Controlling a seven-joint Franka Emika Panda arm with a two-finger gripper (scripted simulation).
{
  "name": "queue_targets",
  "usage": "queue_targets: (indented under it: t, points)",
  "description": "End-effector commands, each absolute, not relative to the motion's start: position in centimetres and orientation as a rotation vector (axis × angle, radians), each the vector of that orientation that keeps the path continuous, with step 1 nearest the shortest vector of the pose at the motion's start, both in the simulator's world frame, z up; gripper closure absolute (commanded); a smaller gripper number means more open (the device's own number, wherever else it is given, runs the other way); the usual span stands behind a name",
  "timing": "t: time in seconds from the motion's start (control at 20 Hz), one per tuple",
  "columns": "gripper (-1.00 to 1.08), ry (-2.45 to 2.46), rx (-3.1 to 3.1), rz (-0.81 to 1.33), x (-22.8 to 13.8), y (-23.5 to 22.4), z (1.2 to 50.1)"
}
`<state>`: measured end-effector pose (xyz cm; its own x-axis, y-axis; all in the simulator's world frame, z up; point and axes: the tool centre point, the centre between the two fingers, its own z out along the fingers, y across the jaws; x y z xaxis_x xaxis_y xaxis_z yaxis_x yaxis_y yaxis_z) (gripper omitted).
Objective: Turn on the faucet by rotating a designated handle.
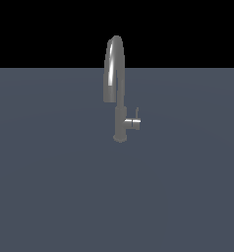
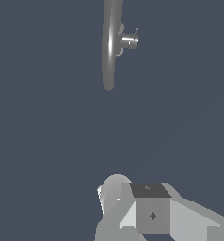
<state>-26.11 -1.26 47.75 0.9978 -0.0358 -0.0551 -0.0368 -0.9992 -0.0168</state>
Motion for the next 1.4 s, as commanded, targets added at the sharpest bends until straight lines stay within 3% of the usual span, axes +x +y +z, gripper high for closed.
queue_targets:
  t: [0.0, 0.65, 1.35]
  points:
    - [1.08, 0.057, -3.122, 0.086, -26.1, -1.3, 47.7]
    - [1.08, 0.146, -3.059, 0.16, -23.7, -1.1, 47.3]
    - [1.08, 0.409, -2.831, 0.378, -16.0, -1.3, 45.3]
